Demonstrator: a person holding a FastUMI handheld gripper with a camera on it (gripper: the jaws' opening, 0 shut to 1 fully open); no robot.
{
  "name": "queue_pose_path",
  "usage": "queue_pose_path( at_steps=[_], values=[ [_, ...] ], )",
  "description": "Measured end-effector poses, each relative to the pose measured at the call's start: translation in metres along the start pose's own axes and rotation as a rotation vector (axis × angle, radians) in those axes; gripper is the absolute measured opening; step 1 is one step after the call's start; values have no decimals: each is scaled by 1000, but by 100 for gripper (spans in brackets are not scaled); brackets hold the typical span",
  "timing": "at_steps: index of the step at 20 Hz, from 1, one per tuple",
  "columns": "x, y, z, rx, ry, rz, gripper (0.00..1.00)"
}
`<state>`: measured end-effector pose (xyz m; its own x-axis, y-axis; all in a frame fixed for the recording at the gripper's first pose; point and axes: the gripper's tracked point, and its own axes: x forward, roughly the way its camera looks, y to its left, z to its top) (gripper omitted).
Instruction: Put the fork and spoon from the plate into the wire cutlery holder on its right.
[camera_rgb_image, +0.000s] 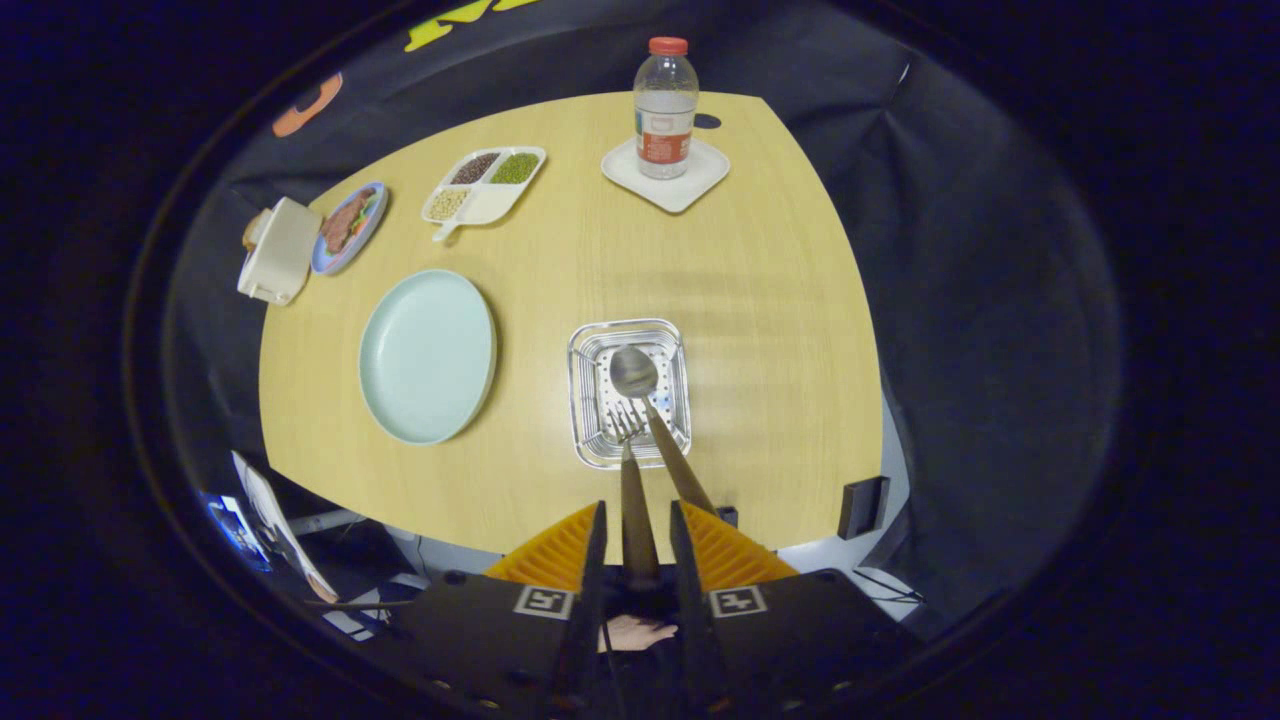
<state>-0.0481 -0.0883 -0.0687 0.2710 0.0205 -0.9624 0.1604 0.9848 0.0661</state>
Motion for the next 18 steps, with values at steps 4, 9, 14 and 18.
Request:
queue_pose_path(
  at_steps=[4,9,14,18],
  values=[
    [-11,5,6,32,-70,33,94],
    [-42,14,29,40,-333,56,97],
    [-95,19,61,118,-784,197,97],
    [-134,-18,72,84,-1181,59,96]
  ],
)
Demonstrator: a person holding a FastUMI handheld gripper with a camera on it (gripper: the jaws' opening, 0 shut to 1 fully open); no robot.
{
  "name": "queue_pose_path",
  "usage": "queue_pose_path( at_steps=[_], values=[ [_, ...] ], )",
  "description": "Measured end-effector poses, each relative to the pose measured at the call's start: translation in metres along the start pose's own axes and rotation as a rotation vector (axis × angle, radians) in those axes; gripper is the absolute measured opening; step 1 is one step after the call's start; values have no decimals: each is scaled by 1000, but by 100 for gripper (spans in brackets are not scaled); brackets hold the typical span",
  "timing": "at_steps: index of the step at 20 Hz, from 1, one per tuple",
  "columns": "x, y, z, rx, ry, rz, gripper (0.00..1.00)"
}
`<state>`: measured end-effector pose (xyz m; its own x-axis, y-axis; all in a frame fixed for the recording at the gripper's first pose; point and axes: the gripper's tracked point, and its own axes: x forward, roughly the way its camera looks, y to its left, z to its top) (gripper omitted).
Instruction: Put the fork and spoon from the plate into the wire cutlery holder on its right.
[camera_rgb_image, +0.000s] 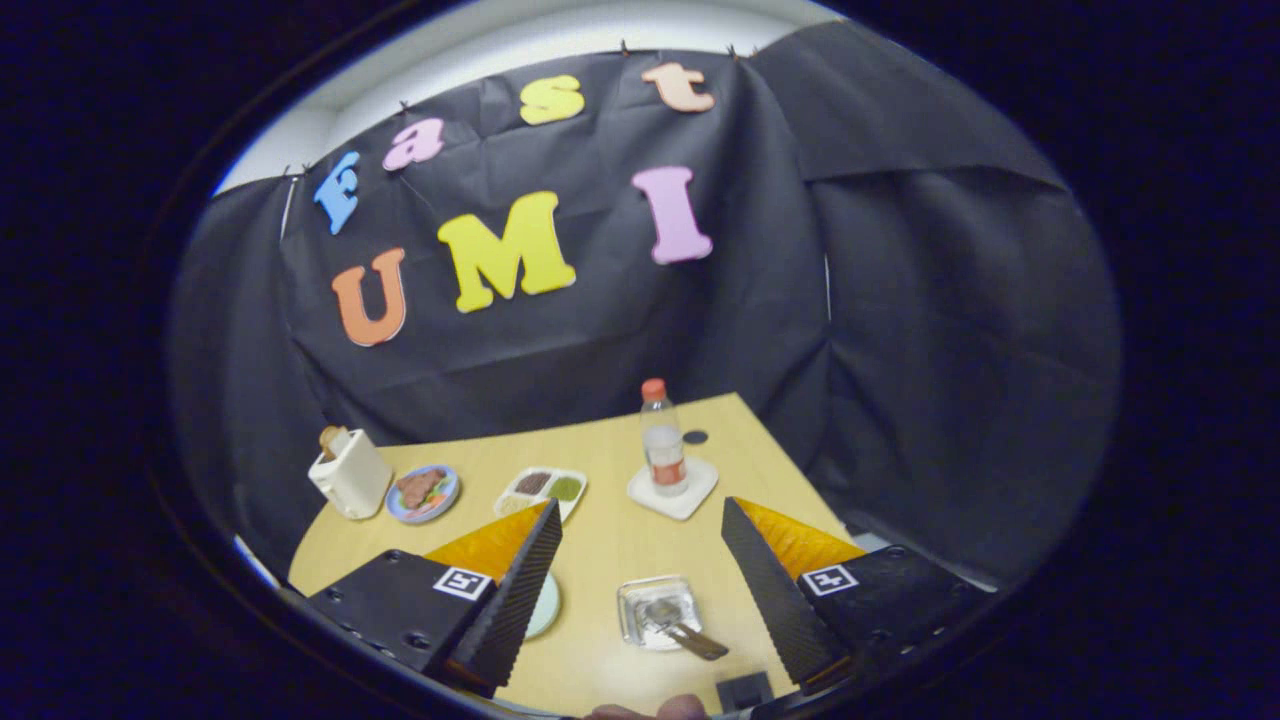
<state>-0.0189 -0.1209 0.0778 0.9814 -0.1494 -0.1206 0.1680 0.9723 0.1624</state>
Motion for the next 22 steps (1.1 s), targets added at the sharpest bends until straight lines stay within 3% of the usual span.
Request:
queue_pose_path(
  at_steps=[3,9,22],
  values=[
    [-31,13,11,-43,-159,20,96],
    [-57,31,11,-80,-275,45,96],
    [-52,61,11,-90,-270,69,96]
  ],
)
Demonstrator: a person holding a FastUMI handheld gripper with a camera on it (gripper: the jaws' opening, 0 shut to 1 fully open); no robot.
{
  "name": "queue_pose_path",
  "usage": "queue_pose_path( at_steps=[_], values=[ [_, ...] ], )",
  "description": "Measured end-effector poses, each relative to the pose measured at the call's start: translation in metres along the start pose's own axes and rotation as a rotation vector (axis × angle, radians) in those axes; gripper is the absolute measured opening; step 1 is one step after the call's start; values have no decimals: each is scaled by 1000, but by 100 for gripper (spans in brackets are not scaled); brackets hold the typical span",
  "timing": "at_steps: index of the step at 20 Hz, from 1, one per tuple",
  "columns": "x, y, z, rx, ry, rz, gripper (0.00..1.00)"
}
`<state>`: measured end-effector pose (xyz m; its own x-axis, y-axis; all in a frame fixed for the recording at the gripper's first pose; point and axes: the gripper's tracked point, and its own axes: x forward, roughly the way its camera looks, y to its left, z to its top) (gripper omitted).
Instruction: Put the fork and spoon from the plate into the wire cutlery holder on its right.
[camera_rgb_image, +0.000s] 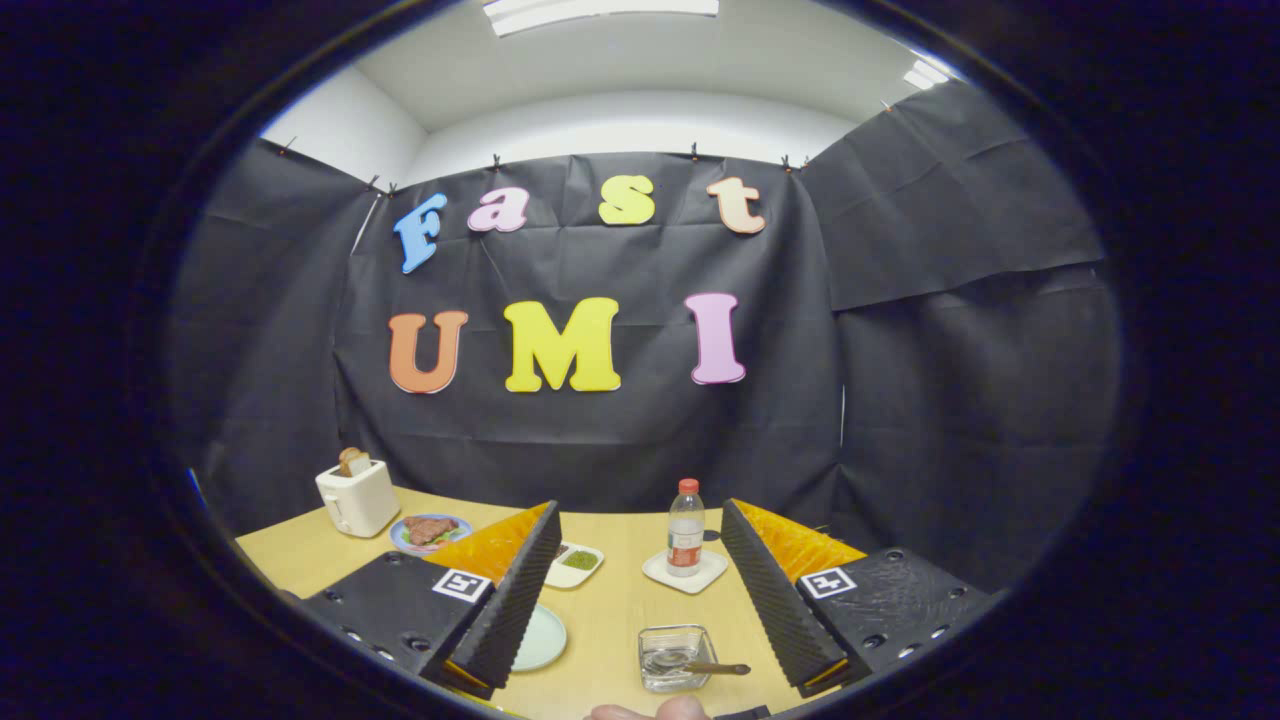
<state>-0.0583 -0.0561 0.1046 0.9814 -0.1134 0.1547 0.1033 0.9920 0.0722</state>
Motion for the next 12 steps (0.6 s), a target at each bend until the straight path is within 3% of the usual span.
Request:
queue_pose_path(
  at_steps=[12],
  values=[
    [-3,-3,11,-31,-61,-20,96]
  ],
)
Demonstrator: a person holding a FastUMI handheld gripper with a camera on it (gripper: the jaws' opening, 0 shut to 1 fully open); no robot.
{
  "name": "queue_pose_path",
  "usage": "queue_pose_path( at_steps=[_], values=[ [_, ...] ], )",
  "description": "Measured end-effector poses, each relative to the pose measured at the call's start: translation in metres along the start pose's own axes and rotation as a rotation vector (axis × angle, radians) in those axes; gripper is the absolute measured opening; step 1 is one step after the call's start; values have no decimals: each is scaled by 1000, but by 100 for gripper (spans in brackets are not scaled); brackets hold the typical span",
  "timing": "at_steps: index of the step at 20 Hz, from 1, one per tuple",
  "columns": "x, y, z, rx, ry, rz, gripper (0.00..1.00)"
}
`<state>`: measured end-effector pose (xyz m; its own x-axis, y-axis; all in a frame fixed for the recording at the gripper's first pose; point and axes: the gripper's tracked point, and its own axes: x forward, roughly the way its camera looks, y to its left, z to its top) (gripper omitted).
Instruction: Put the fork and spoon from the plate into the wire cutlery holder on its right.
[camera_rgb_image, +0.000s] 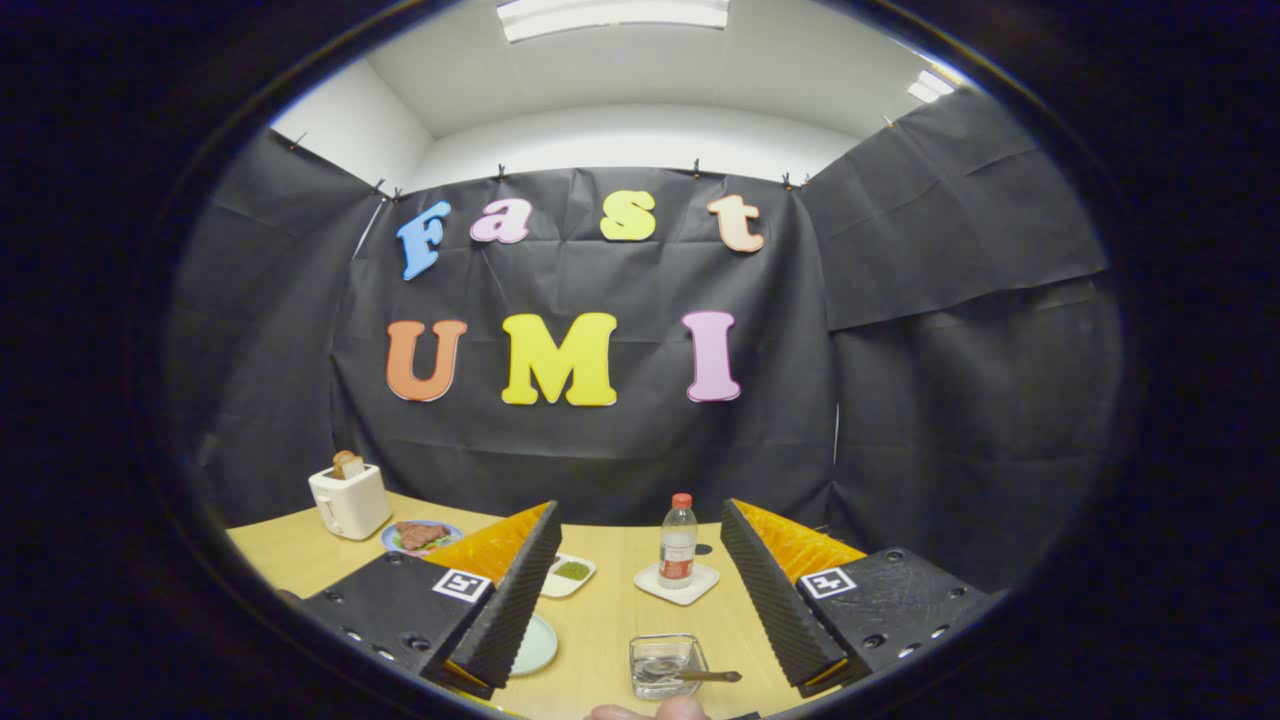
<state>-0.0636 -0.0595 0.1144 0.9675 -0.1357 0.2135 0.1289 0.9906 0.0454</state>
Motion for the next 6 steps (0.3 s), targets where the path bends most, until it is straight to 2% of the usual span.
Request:
queue_pose_path(
  at_steps=[6],
  values=[
    [-3,-5,6,1,-32,-12,96]
  ],
)
